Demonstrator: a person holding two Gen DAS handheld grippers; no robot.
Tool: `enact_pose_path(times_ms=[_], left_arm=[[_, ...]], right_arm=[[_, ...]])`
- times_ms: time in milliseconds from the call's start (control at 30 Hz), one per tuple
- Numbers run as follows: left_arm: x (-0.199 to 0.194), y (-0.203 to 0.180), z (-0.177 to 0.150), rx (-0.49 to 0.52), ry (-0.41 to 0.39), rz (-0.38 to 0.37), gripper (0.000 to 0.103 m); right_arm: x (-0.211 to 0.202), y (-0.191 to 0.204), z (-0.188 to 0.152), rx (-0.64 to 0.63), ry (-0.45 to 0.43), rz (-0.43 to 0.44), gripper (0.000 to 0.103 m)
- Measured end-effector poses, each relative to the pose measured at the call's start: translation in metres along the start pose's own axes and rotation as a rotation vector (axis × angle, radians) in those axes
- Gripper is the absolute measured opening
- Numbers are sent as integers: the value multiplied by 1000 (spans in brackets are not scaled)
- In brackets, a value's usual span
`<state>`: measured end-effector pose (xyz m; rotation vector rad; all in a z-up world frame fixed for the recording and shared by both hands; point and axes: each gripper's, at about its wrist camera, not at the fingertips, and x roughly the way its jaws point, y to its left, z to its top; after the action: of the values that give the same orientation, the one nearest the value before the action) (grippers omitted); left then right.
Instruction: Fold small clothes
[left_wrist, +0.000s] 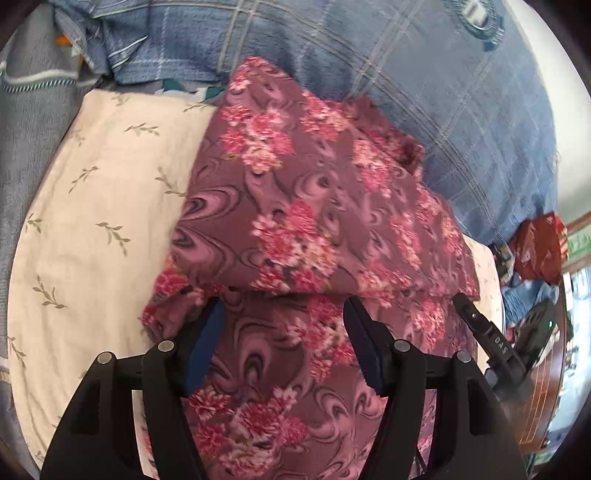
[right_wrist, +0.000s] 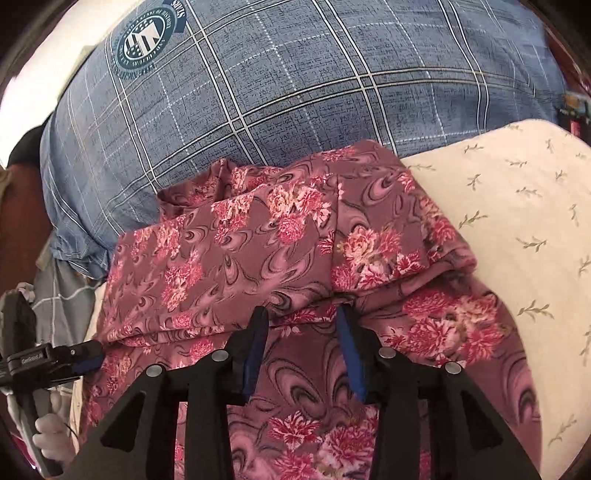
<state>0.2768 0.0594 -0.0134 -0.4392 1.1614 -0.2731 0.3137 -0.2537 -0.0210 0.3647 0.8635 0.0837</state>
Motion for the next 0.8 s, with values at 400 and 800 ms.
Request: enact_pose_path(times_ms=[400, 800], left_arm=[[18, -65, -46, 329, 61, 125, 75], [33, -93, -81, 384, -70, 288, 90]], right_arm=[[-72, -23, -77, -139, -5, -32, 50], [-66, -1, -100, -330, -92, -80, 76]])
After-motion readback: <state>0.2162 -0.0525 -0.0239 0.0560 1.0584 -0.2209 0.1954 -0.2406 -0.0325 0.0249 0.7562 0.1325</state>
